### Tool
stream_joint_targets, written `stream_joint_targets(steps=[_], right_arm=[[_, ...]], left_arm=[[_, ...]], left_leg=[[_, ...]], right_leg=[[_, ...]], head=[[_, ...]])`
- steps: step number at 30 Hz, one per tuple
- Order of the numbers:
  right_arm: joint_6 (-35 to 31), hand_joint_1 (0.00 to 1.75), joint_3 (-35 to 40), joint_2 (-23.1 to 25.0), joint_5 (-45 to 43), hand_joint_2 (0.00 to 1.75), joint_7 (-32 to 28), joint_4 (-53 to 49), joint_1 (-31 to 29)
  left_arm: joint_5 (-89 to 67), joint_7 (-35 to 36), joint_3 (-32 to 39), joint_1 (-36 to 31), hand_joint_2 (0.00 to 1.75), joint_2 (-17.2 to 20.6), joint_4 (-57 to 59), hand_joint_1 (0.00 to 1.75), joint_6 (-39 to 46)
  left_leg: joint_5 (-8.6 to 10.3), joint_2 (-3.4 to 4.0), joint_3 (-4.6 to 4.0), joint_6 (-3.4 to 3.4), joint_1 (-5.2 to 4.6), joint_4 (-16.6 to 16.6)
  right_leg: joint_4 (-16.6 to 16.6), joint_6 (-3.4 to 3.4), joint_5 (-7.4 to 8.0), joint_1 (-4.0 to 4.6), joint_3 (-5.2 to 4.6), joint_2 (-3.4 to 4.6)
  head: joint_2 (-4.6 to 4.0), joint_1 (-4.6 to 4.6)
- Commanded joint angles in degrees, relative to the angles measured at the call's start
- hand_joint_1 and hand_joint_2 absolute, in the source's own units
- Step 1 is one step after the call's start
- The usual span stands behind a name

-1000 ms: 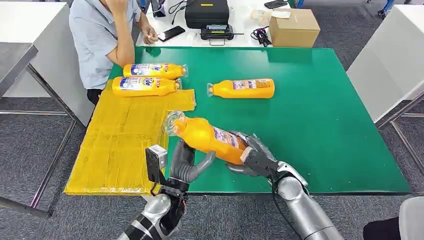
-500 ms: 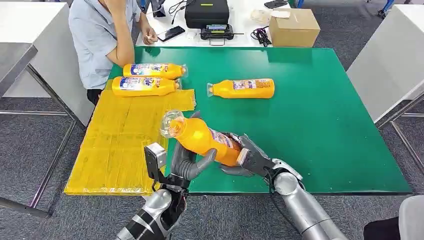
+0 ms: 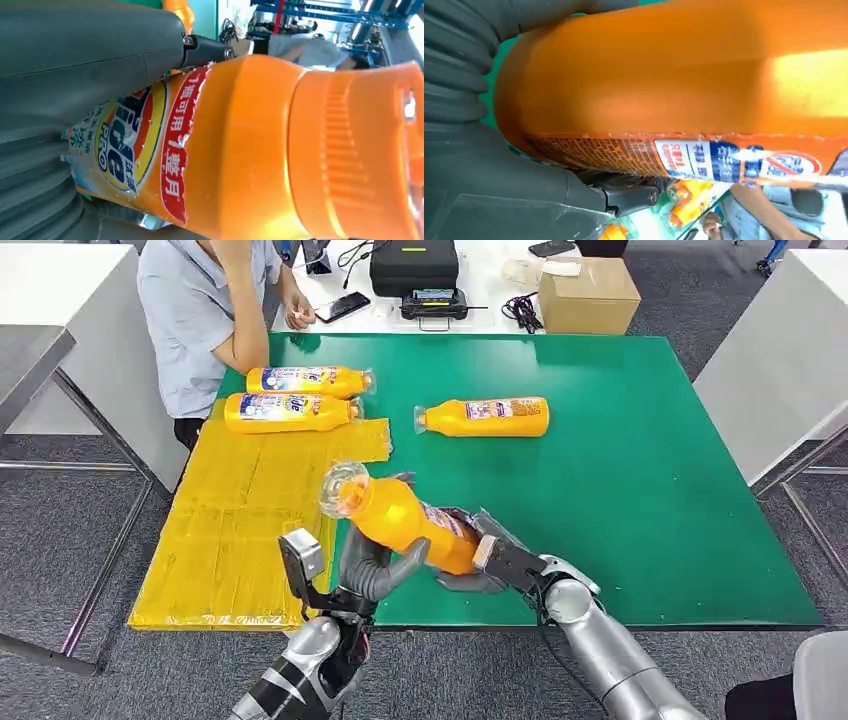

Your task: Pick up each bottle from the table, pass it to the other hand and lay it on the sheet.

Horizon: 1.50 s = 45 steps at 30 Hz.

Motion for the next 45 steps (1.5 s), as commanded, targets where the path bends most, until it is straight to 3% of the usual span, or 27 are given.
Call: stream_joint_targets(steps=[1,12,16,23,29,32,45], right_arm=[[-3.67,0.00,1.92,-0.31,1.99,1.75,2.36,4.83,0.35],[-10.00,0.00,-1.35,1.88,5.49,1.75,3.85,4.32,4.00],[-12.82,0.00,-3.46,4.55,8.35,1.75,5.11,1.63,6.10],[-12.80,0.00,-3.70,4.75,8.72,1.75,5.43,1.37,6.17],[-17.91,0.00,-6.10,6.12,14.90,1.75,8.06,-8.58,13.44],[-18.11,0.00,-8.14,6.21,15.50,1.75,7.96,-12.47,16.35],[-17.52,0.00,-9.29,7.96,15.62,1.75,7.55,-12.96,14.46]], left_arm=[[-2.26,-0.27,1.08,0.92,1.75,1.27,-1.33,1.75,0.16],[-5.32,-0.38,3.33,3.88,1.75,2.63,-6.91,1.75,2.31],[-8.77,-0.11,7.29,8.24,1.75,4.28,-12.88,1.75,4.39],[-9.25,0.30,7.86,8.72,1.75,4.10,-13.47,1.75,3.78],[-24.15,-0.48,15.04,16.80,1.75,4.69,-24.31,1.75,12.35],[-31.11,0.85,17.60,18.18,1.75,4.42,-27.78,1.75,15.07],[-33.22,0.01,20.62,18.68,1.75,3.96,-29.94,1.75,15.32]], left_leg=[[-0.05,0.05,0.16,-0.09,0.06,-0.05],[-0.17,0.16,0.32,-0.19,0.14,-0.01],[-0.14,0.21,0.28,-0.18,0.10,-0.05],[-0.06,0.13,0.09,-0.10,0.09,-0.03],[-0.21,0.35,0.31,-0.19,0.16,-0.01],[-0.12,0.06,0.14,-0.14,0.12,-0.02],[-0.13,0.19,0.18,-0.17,0.15,0.00]], right_leg=[[-0.07,-0.10,-0.03,0.06,0.15,0.02],[-0.07,-0.22,-0.09,0.16,0.32,0.13],[-0.06,-0.20,-0.07,0.11,0.25,0.17],[-0.02,-0.11,-0.03,0.06,0.04,0.10],[-0.04,-0.22,-0.09,0.14,0.24,0.30],[-0.01,-0.16,-0.12,0.10,0.12,0.03],[-0.02,-0.20,-0.09,0.13,0.13,0.15]], head=[[0.00,0.00],[0.00,-0.02],[0.00,0.02],[0.00,0.00],[0.00,0.02],[0.00,0.02],[0.00,0.02]])
